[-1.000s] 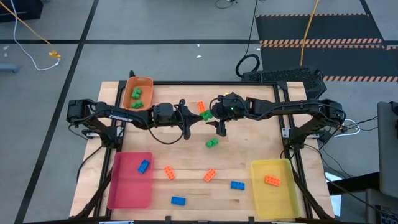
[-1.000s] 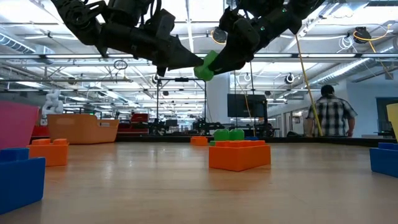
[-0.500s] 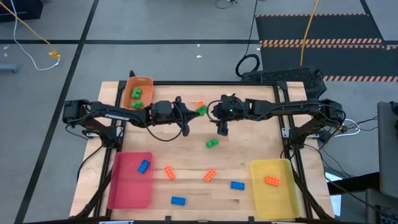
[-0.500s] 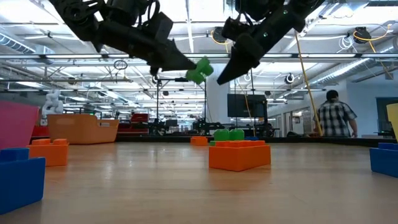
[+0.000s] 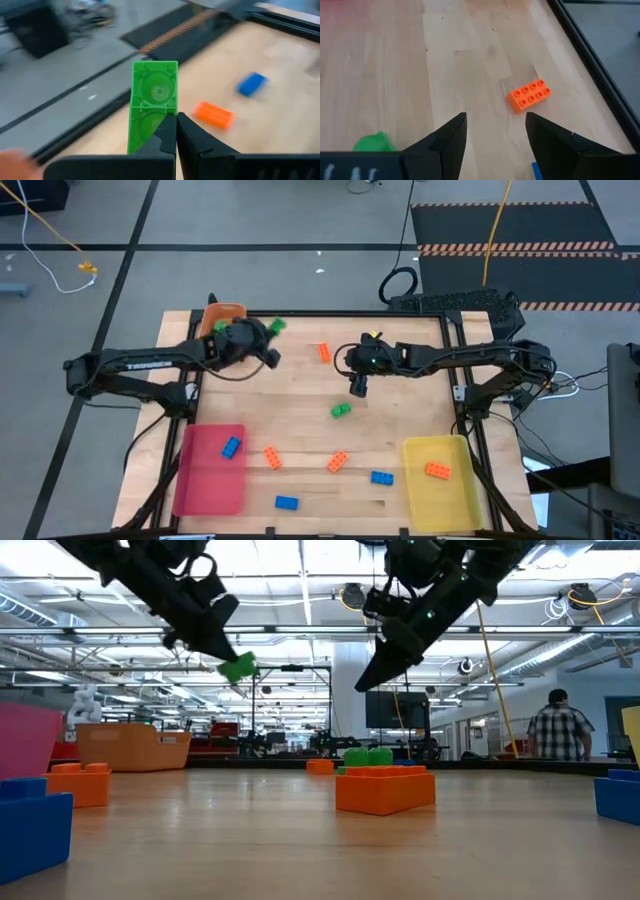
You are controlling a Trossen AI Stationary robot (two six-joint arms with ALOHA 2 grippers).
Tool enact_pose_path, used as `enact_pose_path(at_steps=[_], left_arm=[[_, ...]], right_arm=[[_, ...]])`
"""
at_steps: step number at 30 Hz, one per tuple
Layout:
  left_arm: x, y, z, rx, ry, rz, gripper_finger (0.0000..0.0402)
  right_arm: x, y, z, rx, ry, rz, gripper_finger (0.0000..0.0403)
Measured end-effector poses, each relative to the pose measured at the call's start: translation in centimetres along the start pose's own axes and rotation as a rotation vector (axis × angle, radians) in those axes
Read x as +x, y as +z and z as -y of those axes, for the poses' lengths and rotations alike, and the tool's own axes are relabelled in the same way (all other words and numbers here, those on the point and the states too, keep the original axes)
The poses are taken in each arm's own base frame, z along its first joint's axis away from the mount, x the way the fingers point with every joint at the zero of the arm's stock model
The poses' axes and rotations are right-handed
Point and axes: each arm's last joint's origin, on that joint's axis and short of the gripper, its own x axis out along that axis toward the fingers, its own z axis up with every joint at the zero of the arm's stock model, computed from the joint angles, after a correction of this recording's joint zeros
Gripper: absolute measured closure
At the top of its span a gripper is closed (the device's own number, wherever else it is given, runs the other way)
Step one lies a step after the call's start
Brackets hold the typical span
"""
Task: Sort & place blocks by color
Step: Put the game piece into the orange bin
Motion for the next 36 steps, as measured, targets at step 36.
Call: enact_pose_path(at_steps=[36], left_arm=[[0.5,-2.0,-7.7,-0.151,0.456,-0.252,0.0247]], right_arm=[[0.0,-0.9,0.6,0.024,-0.016,-0.004,0.0207]])
